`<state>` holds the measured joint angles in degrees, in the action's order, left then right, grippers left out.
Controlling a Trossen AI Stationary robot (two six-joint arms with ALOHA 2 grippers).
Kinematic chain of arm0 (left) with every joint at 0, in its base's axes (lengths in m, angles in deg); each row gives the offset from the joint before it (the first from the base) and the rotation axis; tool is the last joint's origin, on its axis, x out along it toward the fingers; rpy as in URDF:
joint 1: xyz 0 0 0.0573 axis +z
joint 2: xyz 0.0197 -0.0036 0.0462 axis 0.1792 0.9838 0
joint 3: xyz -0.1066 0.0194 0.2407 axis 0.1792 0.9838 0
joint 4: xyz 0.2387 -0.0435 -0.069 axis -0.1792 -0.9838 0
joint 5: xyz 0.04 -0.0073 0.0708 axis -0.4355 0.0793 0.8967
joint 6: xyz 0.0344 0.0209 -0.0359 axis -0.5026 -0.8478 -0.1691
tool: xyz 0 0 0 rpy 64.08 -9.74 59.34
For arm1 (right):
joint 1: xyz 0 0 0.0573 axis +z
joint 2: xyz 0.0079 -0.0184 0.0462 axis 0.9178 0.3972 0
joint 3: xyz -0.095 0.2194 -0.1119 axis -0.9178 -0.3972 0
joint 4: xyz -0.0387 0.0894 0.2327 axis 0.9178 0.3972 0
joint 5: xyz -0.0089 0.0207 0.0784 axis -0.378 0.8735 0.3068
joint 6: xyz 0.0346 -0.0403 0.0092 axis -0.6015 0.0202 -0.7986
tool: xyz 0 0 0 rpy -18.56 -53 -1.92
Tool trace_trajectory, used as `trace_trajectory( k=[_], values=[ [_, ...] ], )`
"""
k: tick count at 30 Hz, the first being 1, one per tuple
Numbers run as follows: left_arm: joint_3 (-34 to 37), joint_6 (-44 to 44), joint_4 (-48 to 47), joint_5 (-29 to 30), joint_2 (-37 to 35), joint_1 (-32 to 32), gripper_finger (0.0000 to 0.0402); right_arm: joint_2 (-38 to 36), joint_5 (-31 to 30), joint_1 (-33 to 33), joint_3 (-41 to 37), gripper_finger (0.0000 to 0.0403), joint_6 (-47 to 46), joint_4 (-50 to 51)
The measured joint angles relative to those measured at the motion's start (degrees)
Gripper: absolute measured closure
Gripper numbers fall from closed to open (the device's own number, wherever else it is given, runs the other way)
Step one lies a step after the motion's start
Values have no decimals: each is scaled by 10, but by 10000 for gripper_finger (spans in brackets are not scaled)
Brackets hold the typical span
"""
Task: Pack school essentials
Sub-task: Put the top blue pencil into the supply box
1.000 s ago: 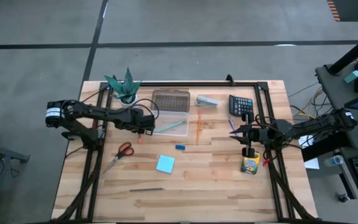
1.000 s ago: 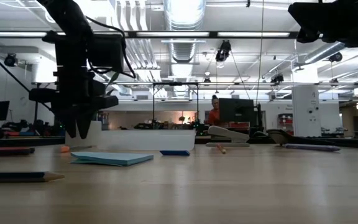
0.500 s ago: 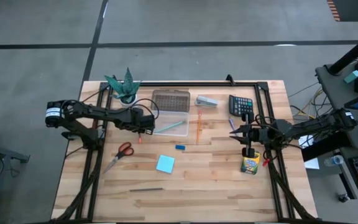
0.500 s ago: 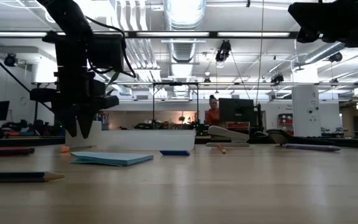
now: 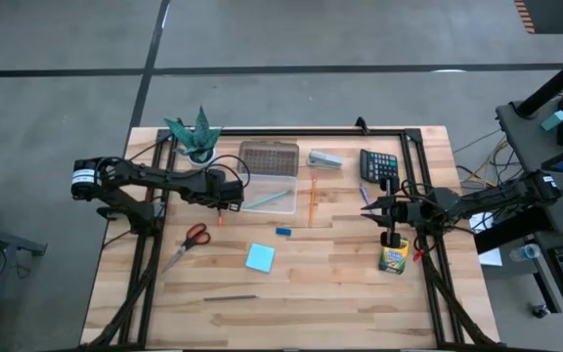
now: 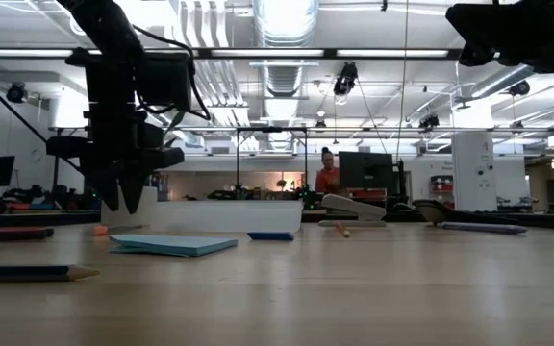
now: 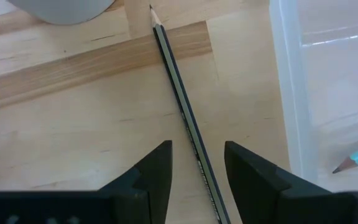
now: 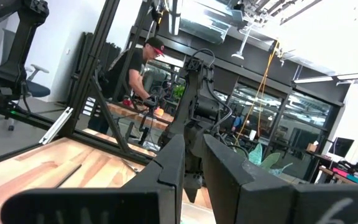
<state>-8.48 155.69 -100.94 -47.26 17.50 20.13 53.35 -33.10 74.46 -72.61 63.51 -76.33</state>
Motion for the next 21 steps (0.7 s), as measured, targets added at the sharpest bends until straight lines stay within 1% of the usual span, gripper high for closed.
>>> trace_trajectory(
  k=[6,11,14,21],
  values=[
    [3,0,3,2,0,0,271,0,0,0,0,355,0,0],
    [26,0,46,2,0,0,272,0,0,0,0,355,0,0],
    [38,1,55,2,0,0,272,0,0,0,0,355,0,0],
    [46,2,56,2,0,0,272,0,0,0,0,355,3,0]
  ],
)
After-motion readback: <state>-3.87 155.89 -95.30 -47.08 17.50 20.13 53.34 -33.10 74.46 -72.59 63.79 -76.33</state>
